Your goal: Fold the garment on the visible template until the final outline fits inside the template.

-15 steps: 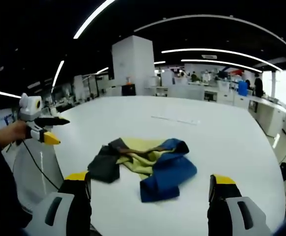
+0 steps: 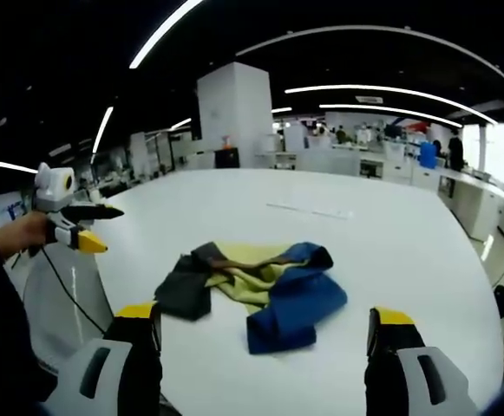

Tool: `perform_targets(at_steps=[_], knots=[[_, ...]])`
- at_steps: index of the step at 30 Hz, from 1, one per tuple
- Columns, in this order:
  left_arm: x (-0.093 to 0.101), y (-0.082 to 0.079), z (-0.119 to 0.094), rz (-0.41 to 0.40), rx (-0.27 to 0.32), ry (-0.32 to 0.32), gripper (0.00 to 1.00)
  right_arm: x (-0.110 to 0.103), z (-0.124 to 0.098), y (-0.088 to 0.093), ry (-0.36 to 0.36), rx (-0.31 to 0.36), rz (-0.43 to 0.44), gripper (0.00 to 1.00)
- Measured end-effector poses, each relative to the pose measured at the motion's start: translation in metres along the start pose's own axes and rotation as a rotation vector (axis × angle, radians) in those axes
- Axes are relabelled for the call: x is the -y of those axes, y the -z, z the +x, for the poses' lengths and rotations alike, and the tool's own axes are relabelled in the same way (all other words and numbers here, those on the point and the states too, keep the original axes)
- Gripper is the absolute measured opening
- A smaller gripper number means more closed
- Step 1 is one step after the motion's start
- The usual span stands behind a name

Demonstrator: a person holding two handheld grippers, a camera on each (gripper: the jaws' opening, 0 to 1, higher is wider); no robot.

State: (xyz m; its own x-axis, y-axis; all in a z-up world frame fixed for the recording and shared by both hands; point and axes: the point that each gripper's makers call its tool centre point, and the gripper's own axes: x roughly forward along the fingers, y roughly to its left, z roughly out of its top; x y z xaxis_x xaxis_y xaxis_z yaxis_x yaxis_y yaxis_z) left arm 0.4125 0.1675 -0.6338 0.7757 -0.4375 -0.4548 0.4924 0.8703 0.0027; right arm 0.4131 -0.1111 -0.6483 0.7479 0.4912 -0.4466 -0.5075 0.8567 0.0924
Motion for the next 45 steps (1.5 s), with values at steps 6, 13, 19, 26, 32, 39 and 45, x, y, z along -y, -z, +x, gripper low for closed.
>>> perform_targets(at_steps=[6, 13, 19, 26, 32, 39, 45], knots=[[-0.001, 0.001, 0.001, 0.000, -0.003, 0.002, 0.94, 0.002, 0.000, 0.001, 0.001, 0.007, 0.003, 0.97], [-0.004, 0.001, 0.004, -0.018, -0.007, 0.002, 0.90, 0.001, 0.003, 0.002, -0.014, 0.007, 0.006, 0.95], [-0.003, -0.001, 0.011, -0.020, -0.007, 0.011, 0.87, 0.002, 0.007, 0.002, -0.023, 0.002, -0.006, 0.93], [-0.008, -0.007, 0.020, 0.007, -0.004, 0.011, 0.85, 0.004, 0.018, -0.003, -0.050, 0.009, -0.042, 0.88], [-0.011, -0.014, 0.036, 0.048, 0.013, 0.027, 0.81, 0.012, 0.032, -0.005, -0.058, 0.015, -0.047, 0.77], [-0.004, -0.016, 0.055, 0.057, 0.024, 0.071, 0.72, 0.018, 0.052, -0.011, -0.096, 0.014, -0.115, 0.62], [-0.001, -0.012, 0.071, 0.095, 0.008, 0.094, 0.61, 0.024, 0.070, -0.014, -0.121, 0.004, -0.133, 0.51]])
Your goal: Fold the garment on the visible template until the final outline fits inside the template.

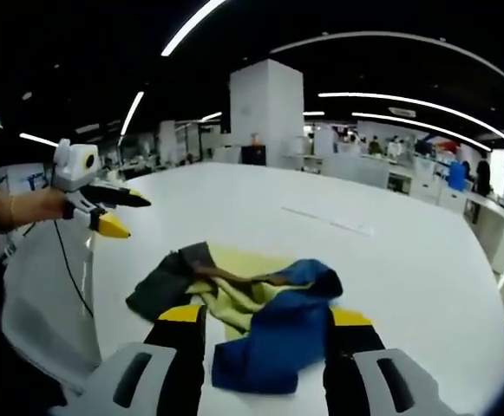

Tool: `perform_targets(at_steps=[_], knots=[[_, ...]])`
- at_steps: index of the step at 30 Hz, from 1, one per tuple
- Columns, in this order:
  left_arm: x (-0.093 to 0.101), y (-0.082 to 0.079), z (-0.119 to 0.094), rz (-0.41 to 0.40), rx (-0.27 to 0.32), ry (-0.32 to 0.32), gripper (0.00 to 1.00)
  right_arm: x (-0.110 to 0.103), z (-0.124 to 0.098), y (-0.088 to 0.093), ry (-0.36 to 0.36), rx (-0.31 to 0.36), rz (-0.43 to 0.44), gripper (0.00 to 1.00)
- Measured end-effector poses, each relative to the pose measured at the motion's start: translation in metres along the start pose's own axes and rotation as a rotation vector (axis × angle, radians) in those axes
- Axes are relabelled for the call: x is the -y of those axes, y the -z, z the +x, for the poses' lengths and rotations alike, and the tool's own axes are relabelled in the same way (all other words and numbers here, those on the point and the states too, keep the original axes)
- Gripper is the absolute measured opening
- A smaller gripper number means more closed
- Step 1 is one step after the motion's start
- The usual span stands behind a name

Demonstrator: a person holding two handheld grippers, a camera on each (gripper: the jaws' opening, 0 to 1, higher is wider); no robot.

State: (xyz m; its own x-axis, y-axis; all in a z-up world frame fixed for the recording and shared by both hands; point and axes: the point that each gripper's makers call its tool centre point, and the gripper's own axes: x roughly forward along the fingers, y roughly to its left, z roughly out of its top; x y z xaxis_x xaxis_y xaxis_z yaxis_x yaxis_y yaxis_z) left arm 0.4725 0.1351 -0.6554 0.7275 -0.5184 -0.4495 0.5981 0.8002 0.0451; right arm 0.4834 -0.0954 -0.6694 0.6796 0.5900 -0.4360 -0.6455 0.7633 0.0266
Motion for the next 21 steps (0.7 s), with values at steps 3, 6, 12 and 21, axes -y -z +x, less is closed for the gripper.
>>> perform_targets(at_steps=[3, 6, 12, 21], knots=[[0.000, 0.001, 0.008, 0.008, 0.000, 0.010, 0.58, 0.004, 0.008, -0.002, -0.011, 0.003, -0.002, 0.50], [0.002, 0.005, 0.015, 0.006, -0.021, 0.029, 0.55, 0.011, 0.015, -0.002, -0.011, -0.008, -0.017, 0.47], [0.006, 0.012, 0.033, 0.006, -0.049, 0.057, 0.51, 0.022, 0.027, -0.002, -0.024, -0.016, -0.006, 0.43], [0.008, 0.017, 0.054, 0.041, -0.073, 0.074, 0.45, 0.031, 0.048, -0.003, -0.063, -0.035, -0.055, 0.39]])
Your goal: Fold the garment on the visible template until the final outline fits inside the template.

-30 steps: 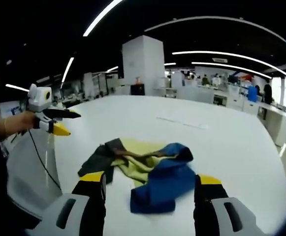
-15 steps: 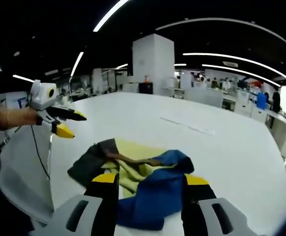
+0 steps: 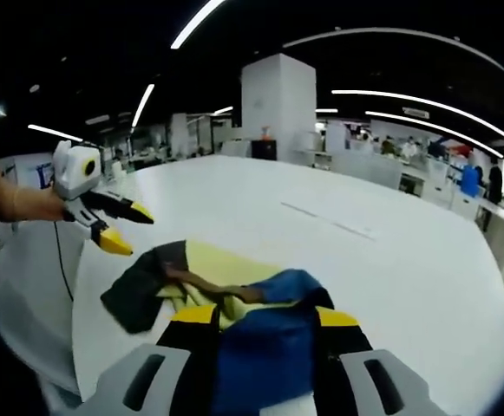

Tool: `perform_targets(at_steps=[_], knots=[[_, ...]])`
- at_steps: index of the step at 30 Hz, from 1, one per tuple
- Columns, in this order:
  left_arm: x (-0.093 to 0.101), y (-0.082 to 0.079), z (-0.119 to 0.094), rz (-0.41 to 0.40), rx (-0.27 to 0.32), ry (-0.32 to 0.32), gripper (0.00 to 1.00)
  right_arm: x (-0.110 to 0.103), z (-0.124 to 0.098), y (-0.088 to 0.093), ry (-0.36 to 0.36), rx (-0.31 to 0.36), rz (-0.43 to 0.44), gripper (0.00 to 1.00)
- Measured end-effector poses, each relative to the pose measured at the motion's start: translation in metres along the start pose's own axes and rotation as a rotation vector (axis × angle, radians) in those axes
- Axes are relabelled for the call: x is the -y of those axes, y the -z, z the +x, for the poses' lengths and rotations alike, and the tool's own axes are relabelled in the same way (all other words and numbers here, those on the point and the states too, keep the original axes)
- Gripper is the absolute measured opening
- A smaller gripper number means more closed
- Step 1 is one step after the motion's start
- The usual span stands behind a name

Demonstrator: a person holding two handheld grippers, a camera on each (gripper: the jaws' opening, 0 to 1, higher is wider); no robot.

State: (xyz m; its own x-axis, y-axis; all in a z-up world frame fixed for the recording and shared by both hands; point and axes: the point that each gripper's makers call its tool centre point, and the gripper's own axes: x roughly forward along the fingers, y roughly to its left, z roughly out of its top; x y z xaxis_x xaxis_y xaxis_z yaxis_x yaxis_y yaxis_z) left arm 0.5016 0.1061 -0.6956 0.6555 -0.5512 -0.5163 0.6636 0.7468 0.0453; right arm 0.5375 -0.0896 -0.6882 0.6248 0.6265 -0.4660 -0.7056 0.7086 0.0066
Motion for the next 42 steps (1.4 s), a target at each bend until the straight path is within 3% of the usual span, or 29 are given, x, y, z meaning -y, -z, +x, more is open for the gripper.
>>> perform_targets(at_steps=[8, 12, 18, 23, 34, 42], knots=[[-0.002, 0.004, 0.017, 0.010, -0.028, 0.019, 0.41, 0.005, 0.019, -0.002, -0.041, -0.010, -0.041, 0.34], [-0.001, 0.003, 0.022, 0.028, -0.023, 0.024, 0.38, 0.007, 0.027, 0.003, -0.057, -0.040, -0.103, 0.33], [-0.003, 0.010, 0.031, 0.077, -0.058, 0.026, 0.36, 0.015, 0.037, 0.005, -0.054, -0.056, -0.147, 0.31], [-0.004, 0.012, 0.034, 0.061, -0.060, 0.027, 0.34, 0.021, 0.043, 0.005, -0.046, -0.070, -0.210, 0.27], [-0.004, 0.018, 0.040, 0.071, -0.086, 0.032, 0.30, 0.029, 0.049, 0.016, -0.062, -0.114, -0.242, 0.29], [-0.008, 0.018, 0.042, 0.063, -0.083, 0.016, 0.18, 0.033, 0.055, 0.018, -0.053, -0.117, -0.266, 0.19]])
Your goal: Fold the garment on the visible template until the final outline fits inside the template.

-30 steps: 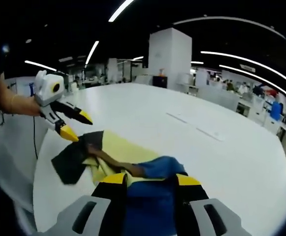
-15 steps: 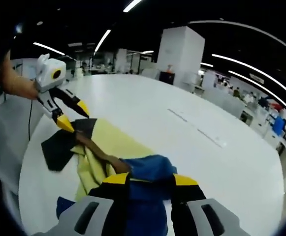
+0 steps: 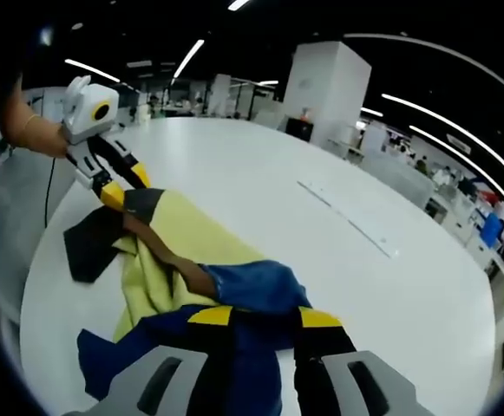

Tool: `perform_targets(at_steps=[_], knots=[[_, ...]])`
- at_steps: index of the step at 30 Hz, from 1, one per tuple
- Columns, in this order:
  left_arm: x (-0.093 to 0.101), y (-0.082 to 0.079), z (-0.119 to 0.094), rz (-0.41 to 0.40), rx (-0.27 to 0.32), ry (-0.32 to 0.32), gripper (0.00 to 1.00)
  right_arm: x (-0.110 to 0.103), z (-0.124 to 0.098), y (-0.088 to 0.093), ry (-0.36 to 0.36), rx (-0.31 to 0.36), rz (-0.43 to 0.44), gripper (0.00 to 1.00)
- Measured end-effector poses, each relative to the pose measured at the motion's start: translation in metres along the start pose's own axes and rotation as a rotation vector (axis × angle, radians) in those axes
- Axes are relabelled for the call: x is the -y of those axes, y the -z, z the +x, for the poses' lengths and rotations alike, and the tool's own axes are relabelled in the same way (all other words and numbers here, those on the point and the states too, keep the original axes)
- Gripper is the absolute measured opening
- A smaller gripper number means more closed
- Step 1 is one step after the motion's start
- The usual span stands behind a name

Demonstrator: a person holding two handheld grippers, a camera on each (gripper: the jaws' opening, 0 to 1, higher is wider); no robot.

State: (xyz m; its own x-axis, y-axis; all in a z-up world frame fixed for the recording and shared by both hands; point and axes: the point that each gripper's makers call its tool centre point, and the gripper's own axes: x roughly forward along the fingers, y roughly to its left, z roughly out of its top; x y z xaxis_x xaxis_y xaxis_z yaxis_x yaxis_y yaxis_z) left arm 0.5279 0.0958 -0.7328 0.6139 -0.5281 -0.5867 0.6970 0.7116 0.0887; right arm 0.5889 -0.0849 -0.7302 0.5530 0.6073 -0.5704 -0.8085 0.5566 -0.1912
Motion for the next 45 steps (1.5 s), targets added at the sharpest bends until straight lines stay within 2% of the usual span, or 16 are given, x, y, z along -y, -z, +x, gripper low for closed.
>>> perform_targets(at_steps=[4, 7, 9, 12, 13, 18, 24, 29, 39, 45], knots=[[-0.002, -0.001, -0.001, -0.008, 0.007, -0.004, 0.11, 0.001, 0.002, -0.003, 0.003, 0.015, -0.010, 0.11], [-0.002, -0.002, -0.001, -0.021, 0.012, 0.002, 0.02, 0.001, 0.002, -0.005, 0.009, 0.023, -0.005, 0.04], [-0.002, -0.004, -0.002, -0.031, 0.019, -0.003, 0.00, 0.002, 0.002, -0.006, 0.012, 0.027, 0.000, 0.00], [-0.004, -0.004, -0.002, -0.027, 0.012, -0.012, 0.00, 0.005, -0.001, -0.006, 0.023, 0.025, 0.030, 0.00], [-0.004, -0.005, -0.003, -0.031, 0.015, -0.015, 0.00, 0.005, -0.001, -0.008, 0.018, 0.043, 0.071, 0.00], [-0.007, -0.013, -0.008, -0.070, 0.044, -0.015, 0.00, 0.008, -0.007, -0.010, 0.026, 0.048, 0.076, 0.00], [-0.014, -0.022, -0.014, -0.078, 0.067, -0.036, 0.00, 0.006, -0.009, -0.012, 0.018, 0.049, 0.066, 0.00], [-0.019, -0.034, -0.022, -0.092, 0.098, -0.050, 0.00, 0.009, -0.016, -0.021, 0.022, 0.069, 0.095, 0.00], [-0.048, -0.053, -0.026, -0.122, 0.147, -0.108, 0.00, 0.015, -0.025, -0.040, 0.014, 0.105, 0.124, 0.00], [-0.069, -0.071, -0.020, -0.120, 0.171, -0.144, 0.00, 0.027, -0.027, -0.053, 0.027, 0.152, 0.191, 0.00]])
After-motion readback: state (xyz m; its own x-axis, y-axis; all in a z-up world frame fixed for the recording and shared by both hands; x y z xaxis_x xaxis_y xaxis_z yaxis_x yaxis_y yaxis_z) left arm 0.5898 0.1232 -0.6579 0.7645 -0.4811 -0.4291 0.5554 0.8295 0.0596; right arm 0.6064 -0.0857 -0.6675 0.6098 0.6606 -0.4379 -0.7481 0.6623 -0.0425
